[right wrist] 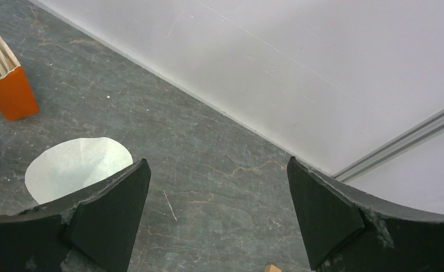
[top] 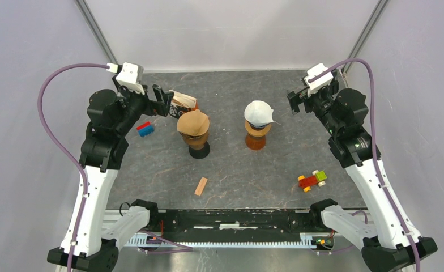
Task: Place the coffee filter in the dripper
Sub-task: Reset both arms
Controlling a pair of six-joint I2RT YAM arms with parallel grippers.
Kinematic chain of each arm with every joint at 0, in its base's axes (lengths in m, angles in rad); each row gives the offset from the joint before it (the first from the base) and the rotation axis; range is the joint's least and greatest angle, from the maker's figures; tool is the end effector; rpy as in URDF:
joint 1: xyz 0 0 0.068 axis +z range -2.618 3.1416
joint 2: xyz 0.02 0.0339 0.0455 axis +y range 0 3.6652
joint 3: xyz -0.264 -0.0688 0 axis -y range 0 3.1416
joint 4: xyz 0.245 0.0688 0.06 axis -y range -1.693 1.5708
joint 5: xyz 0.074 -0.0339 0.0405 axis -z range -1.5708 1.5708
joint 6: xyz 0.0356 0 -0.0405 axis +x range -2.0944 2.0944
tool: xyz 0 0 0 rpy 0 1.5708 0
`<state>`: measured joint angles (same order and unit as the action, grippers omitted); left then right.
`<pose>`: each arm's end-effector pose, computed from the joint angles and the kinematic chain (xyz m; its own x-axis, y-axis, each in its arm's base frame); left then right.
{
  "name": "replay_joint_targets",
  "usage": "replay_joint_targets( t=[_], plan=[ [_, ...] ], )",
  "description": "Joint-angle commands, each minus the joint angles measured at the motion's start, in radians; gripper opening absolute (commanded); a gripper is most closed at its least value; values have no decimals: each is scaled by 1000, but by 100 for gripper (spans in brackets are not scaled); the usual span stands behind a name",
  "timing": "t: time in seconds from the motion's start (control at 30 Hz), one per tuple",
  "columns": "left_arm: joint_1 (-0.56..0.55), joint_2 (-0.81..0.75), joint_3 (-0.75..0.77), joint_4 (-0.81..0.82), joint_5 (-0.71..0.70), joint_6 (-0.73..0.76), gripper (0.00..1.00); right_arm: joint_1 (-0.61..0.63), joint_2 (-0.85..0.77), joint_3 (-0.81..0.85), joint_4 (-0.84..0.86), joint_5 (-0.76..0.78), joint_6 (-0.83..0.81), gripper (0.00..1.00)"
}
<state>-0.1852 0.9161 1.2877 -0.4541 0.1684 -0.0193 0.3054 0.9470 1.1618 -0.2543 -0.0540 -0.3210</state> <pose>0.1704 -0.0380 0.4588 -0.0877 -0.0029 -0.9961 0.3441 0.9384 -0.0330 0.1919 0.0625 0.4343 0.0752 -0.3066 -0.9489 -0.3456 0.8846 -0.3132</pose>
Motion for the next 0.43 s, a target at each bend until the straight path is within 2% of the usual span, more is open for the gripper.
replay_joint_targets(
  t=[0.0,0.4],
  plan=[
    [6,-5,34,8,25,29,100,-7,-11,34,15,-28,11,98],
    [6,-14,20,7,28,38,100,-14,-21,27,9,-60,5,98]
  ],
)
